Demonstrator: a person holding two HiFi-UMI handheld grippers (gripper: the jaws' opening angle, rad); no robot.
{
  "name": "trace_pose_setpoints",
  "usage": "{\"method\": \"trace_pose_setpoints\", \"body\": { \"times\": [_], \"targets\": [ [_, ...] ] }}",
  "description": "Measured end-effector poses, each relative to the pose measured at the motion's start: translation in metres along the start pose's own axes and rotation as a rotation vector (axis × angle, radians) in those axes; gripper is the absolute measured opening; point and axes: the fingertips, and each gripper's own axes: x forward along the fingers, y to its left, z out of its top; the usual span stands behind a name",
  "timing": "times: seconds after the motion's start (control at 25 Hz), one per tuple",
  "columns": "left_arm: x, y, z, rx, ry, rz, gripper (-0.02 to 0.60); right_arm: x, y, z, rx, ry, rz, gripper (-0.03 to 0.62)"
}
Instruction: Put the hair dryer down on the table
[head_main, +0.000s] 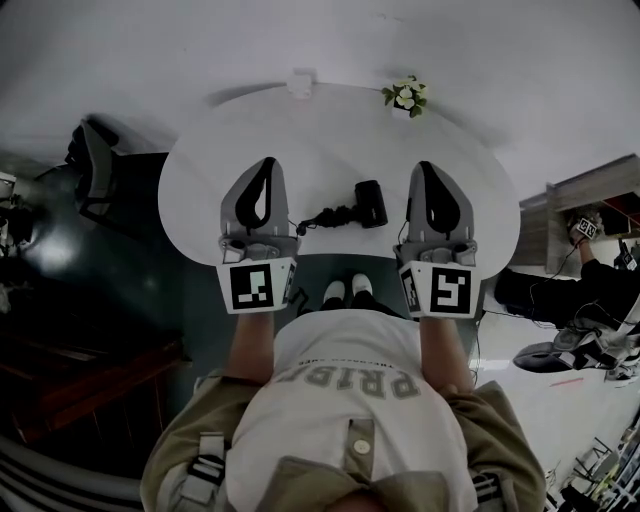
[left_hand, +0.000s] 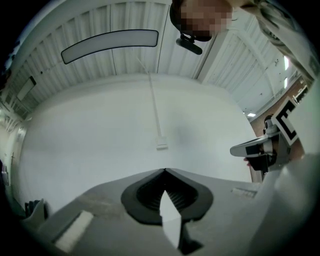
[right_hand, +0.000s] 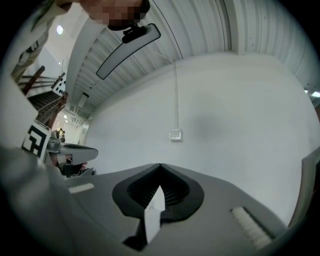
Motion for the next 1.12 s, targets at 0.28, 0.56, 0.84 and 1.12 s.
{"method": "trace_pose_setpoints", "body": {
  "times": [0.28,0.56,0.84,1.12],
  "targets": [
    [0.001,0.000,0.000,-0.013,0.006,-0.001,0.005,0.000,-0.002,0.006,-0.012,-0.009,-0.002,0.003],
    [-0.001,-0.001,-0.006,-0.008,0.032,0.001,0.005,0.000,0.000,-0.013,-0.070,0.081,0.021,0.000],
    [-0.002,-0.005,-0.009,-0.004,0.036,0.000,0.005,0.000,0.003,-0.008,-0.074,0.059,0.041,0.000],
    [-0.005,-0.006,-0.013,-0.004,0.051,0.003,0.005,-0.003,0.014,-0.007,-0.074,0.084,0.097,0.000]
  ]
}}
